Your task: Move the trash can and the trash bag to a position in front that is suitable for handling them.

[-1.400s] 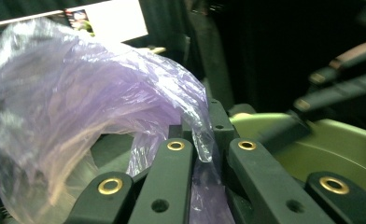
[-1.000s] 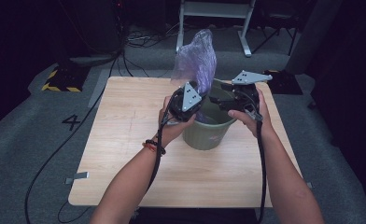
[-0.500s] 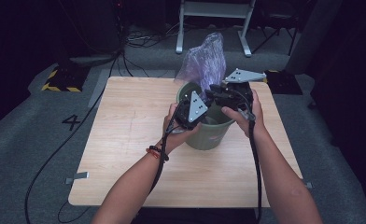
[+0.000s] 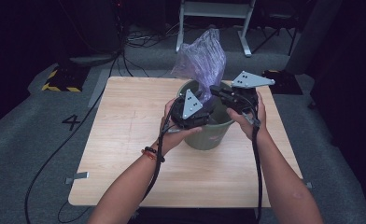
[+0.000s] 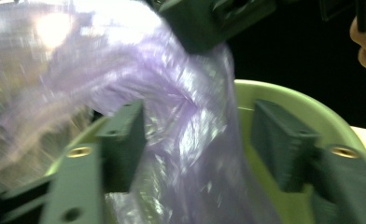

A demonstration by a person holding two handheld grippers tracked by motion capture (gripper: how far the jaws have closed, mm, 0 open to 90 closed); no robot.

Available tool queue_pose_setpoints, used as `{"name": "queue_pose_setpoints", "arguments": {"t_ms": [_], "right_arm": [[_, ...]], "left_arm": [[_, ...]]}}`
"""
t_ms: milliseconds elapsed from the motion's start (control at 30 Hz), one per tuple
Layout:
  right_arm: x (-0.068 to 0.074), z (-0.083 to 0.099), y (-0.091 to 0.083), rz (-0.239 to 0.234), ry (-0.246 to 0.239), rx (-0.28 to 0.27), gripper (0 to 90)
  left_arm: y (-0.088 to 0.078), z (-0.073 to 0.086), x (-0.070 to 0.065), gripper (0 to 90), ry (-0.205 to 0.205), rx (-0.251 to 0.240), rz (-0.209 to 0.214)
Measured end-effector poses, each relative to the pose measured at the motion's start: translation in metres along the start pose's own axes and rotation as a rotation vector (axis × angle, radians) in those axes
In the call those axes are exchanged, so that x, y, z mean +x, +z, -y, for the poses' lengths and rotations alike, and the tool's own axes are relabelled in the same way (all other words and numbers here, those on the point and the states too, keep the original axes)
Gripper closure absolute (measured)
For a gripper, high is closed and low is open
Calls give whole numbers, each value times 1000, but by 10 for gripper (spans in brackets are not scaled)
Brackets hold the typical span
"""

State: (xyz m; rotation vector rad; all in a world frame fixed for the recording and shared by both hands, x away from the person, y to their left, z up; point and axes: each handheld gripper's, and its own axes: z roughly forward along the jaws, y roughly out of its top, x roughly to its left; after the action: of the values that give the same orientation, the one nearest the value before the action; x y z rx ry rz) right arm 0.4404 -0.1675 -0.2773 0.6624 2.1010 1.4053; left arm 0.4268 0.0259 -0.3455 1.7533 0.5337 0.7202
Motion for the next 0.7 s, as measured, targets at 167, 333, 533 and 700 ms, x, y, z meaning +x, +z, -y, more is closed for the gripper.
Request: {"name": "queue_pose_setpoints", "arguments": {"t_ms": [167,333,533,700], "right_arm": [[-1,4,-7,-18,-41,5,900],[-1,14,-12,-33,-83,26,900],[4,24,-16,-60,-139,31,900],[14,29,-19,-74,-190,41,900]], "left_arm": [[-9,-3,9,157,-59,-22,49],[-17,-11,22,151,-99,-28,85],[-15,-18,34,153,-140,15,78],[-13,-26,39,154,-142,23,74]]}}
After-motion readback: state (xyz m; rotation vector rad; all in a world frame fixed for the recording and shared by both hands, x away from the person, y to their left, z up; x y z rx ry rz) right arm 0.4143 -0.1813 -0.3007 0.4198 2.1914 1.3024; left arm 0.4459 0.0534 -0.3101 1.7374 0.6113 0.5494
